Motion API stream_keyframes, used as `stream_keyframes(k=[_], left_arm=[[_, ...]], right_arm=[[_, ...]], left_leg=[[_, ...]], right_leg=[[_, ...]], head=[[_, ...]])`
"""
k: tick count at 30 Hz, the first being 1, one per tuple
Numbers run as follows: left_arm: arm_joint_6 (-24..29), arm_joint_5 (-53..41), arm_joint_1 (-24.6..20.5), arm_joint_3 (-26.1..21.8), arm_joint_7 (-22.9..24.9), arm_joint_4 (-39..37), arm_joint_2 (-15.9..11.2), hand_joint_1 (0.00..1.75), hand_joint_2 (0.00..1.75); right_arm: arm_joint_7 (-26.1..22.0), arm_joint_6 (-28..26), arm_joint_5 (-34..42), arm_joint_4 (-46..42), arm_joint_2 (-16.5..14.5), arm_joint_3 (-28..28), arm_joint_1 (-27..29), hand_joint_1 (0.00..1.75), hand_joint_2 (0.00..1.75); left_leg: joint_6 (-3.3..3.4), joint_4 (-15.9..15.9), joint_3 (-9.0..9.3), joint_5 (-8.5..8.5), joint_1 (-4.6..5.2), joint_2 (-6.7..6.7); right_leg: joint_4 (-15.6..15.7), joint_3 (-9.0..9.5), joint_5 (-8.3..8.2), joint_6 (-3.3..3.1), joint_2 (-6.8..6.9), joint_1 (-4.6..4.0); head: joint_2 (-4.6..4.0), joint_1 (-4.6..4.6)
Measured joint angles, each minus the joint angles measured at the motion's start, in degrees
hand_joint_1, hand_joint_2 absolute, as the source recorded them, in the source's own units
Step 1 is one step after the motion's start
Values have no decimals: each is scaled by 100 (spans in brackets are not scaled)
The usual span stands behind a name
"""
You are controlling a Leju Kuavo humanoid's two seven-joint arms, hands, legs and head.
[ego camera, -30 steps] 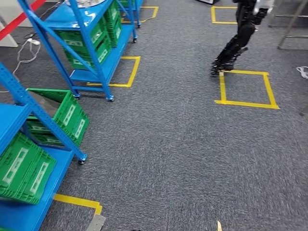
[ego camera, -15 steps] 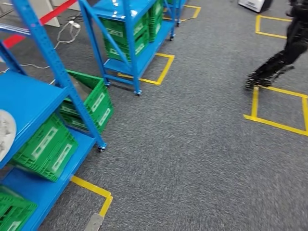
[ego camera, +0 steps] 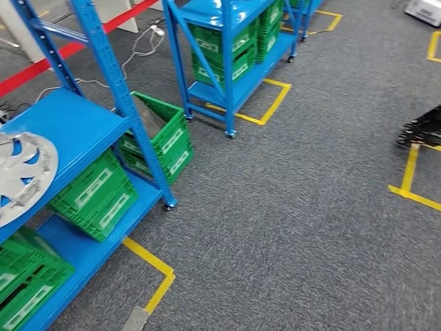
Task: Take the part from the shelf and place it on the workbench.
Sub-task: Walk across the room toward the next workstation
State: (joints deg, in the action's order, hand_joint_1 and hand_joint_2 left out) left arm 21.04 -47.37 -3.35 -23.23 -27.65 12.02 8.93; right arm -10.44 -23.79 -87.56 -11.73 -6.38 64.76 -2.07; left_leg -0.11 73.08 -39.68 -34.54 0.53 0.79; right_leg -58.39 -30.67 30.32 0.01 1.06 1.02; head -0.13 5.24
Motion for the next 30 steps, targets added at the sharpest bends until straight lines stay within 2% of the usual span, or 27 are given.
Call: stream_keyframes(k=[1,2,3,4,5,7,8,9,10,12,13,14,15,16,17,18,19,20,21,22,23,25,26,27,29,30], left_arm=[[-1,-1,5,0,0,0,1,0,175],[-1,-2,14,0,0,0,1,0,175],[-1,-3,21,0,0,0,1,0,175],[0,-4,23,0,0,0,-1,0,175],[0,-4,15,0,1,0,-3,0,175],[-1,-8,-12,0,1,0,-5,0,175],[-2,-10,-17,0,1,0,-7,0,175],[-3,-11,-12,0,1,0,-9,0,175],[-5,-13,4,0,2,0,-11,0,175],[-4,-14,14,-1,2,0,-17,0,175],[-5,-14,4,-2,2,0,-17,0,175],[-6,-13,-11,-2,2,0,-16,0,175],[-7,-13,-22,-2,2,0,-13,0,175],[-8,-12,-19,-2,2,0,-10,0,175],[-8,-11,-11,-3,2,0,-8,0,175],[-7,-8,-3,-3,2,0,-8,0,175],[-7,-5,2,-4,2,0,-8,0,175],[-6,-2,2,-5,3,0,-9,0,175],[-5,0,-6,-5,5,0,-10,0,175],[-2,1,-12,-6,7,0,-10,0,175],[2,1,-13,-7,10,0,-11,0,175],[10,1,9,-11,16,-1,-16,0,175],[13,0,24,-14,18,-2,-18,0,175],[14,-1,28,-16,19,-2,-20,0,175],[15,-2,13,-17,17,-2,-16,0,175],[14,-2,5,-17,17,-2,-15,0,175]], right_arm=[[0,-1,-1,0,2,1,3,0,0],[0,-1,-3,-1,2,1,2,0,0],[-1,-1,-7,-1,2,1,-1,0,0],[-1,-1,-13,-1,2,0,-4,0,0],[-2,-1,-21,0,1,-1,-5,0,0],[-2,0,-41,1,-1,-2,-4,0,0],[-2,1,-50,2,-2,-2,-9,0,0],[-2,1,-57,1,-2,-2,-26,0,0],[-1,1,-60,1,-2,-2,-46,0,0],[-3,1,-65,0,-2,-4,-76,0,0],[-4,1,-65,1,-1,-5,-74,0,0],[-2,1,-64,1,1,-5,-65,0,0],[1,1,-62,2,3,-6,-52,0,0],[7,1,-62,2,5,-6,-42,0,0],[10,1,-64,2,7,-6,-35,0,0],[12,1,-68,2,7,-6,-32,0,0],[12,1,-69,2,7,-6,-32,0,0],[12,1,-70,2,6,-6,-33,0,0],[11,1,-72,3,5,-7,-30,0,0],[11,3,-72,3,4,-7,-23,0,0],[15,5,-73,4,3,-8,-15,0,0],[25,9,-73,4,-2,-9,-3,0,0],[30,10,-73,4,-5,-9,-4,0,0],[30,10,-74,4,-8,-10,-5,0,0],[32,10,-74,4,-10,-10,9,0,0],[36,10,-74,4,-10,-10,17,0,0]], left_leg=[[-2,202,-109,-24,-11,-15],[6,186,-113,66,-17,-24],[26,-57,-2,251,-14,-45],[63,-442,183,477,2,-127],[103,-829,373,633,38,-264],[166,-1321,610,733,109,-476],[178,-1381,633,697,134,-484],[191,-1418,642,693,134,-419],[206,-1454,660,707,121,-351],[250,-1530,715,740,78,-220],[269,-1550,735,748,61,-151],[286,-1553,739,744,55,-75],[294,-1552,741,739,53,5],[296,-1550,750,731,52,88],[289,-1546,764,721,49,172],[276,-1539,785,706,43,257],[254,-1525,806,685,35,337],[225,-1505,812,659,31,409],[196,-1471,801,635,28,481],[164,-1447,776,624,21,549],[133,-1434,747,627,12,620],[76,-1431,715,637,-15,734],[46,-1384,691,603,-11,670],[17,-1237,622,516,-6,531],[-38,-590,300,212,-5,157],[-57,-193,92,64,-19,53]], right_leg=[[0,13,17,-6,80,-9],[0,34,36,-8,155,-15],[0,63,57,-4,224,-21],[2,97,82,4,291,-26],[2,120,114,25,359,-38],[4,154,174,82,494,-61],[12,176,194,112,566,-69],[25,218,208,136,637,-71],[23,240,232,161,619,-63],[-227,155,396,203,319,-44],[-533,-4,545,218,118,-30],[-920,-215,706,226,-17,-26],[-1288,-435,823,235,-66,-25],[-1524,-609,842,242,-85,-26],[-1550,-690,738,248,-93,-25],[-1350,-659,521,252,-110,-19],[-989,-545,249,260,-171,-6],[-633,-412,56,269,-332,18],[-332,-280,-57,266,-494,43],[-163,-200,-86,255,-622,57],[-111,-163,-53,232,-690,58],[-66,-122,-58,160,-559,46],[-50,-100,-61,123,-485,47],[-31,-74,-59,86,-397,51],[-11,-30,-32,25,-203,36],[-10,-16,-14,6,-99,23]], head=[[0,2],[0,2],[0,3],[0,3],[0,2],[0,1],[0,-3],[0,-4],[0,-9],[0,-32],[0,-44],[0,-58],[0,-61],[0,-60],[0,-61],[0,-59],[0,-59],[0,-65],[0,-65],[0,-67],[0,-68],[0,-67],[0,-61],[0,-43],[0,-8],[0,0]])
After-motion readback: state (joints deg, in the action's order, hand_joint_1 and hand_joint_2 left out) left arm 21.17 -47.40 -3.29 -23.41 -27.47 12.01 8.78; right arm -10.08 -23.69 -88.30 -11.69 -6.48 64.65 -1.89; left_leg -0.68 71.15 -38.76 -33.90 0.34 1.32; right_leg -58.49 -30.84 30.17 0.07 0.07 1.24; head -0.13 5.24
